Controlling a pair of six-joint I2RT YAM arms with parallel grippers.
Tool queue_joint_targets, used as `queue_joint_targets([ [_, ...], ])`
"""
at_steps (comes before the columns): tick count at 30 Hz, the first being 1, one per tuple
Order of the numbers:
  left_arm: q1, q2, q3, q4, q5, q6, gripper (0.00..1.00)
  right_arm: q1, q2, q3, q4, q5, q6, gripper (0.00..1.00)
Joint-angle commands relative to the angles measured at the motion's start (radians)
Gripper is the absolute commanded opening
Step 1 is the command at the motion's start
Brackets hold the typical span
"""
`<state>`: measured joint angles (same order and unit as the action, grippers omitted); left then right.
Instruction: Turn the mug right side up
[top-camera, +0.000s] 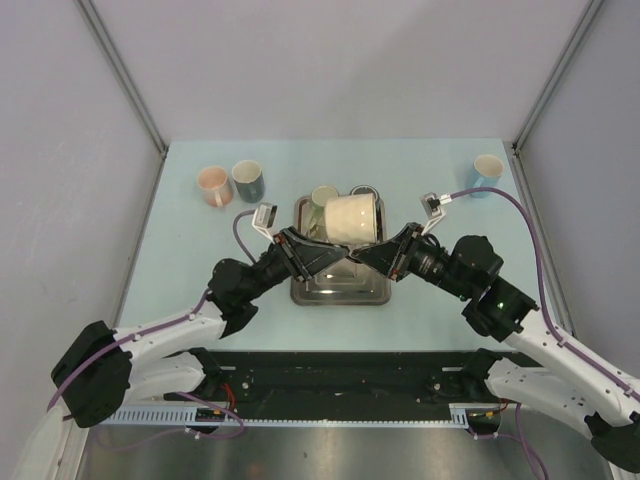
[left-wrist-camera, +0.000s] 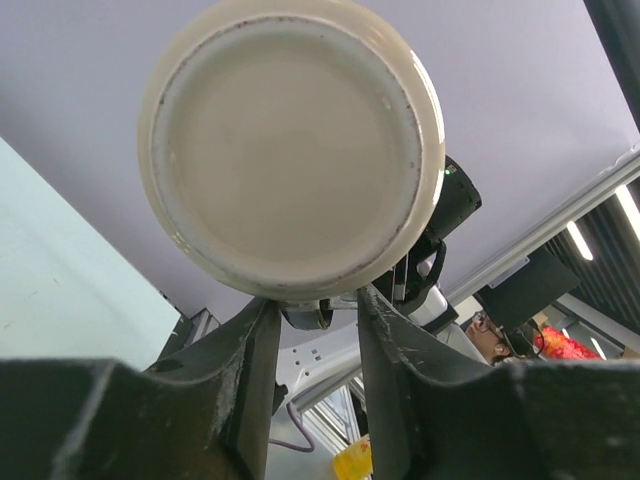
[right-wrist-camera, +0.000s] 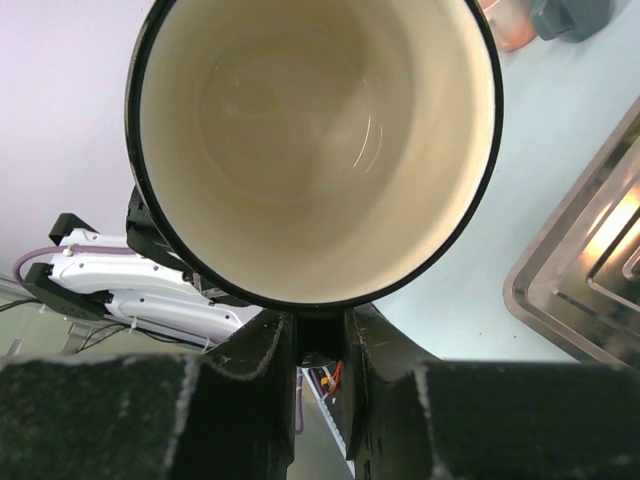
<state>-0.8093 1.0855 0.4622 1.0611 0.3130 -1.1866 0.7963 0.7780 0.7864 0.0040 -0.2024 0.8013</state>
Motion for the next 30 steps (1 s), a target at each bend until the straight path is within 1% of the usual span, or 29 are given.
queue_joint_targets([
  [1, 0.002, -0.032, -0.003, 0.099, -0.012, 0.004, 0.42, -0.008, -0.034, 0.019, 0.059, 0.054, -0.03, 0.0],
  [11, 0.022, -0.062, -0.049, 0.096, -0.02, -0.007, 0.5, -0.022, -0.046, 0.043, 0.039, 0.055, -0.051, 0.0],
  [16, 0.03, -0.068, -0.056, 0.094, -0.012, -0.008, 0.51, -0.023, -0.045, 0.053, 0.034, 0.063, -0.054, 0.0],
  [20, 0.048, -0.091, -0.079, 0.092, -0.006, -0.011, 0.51, -0.032, -0.051, 0.088, -0.001, 0.077, -0.077, 0.0],
  [21, 0.053, -0.098, -0.094, 0.089, -0.009, -0.013, 0.51, -0.037, -0.052, 0.094, 0.001, 0.077, -0.086, 0.0],
  [22, 0.059, -0.104, -0.103, 0.089, -0.009, -0.016, 0.51, -0.051, -0.055, 0.102, -0.033, 0.069, -0.088, 0.0],
  [30, 0.087, -0.15, -0.148, 0.085, 0.0, -0.021, 0.52, -0.109, -0.052, 0.135, -0.064, 0.058, -0.096, 0.0],
])
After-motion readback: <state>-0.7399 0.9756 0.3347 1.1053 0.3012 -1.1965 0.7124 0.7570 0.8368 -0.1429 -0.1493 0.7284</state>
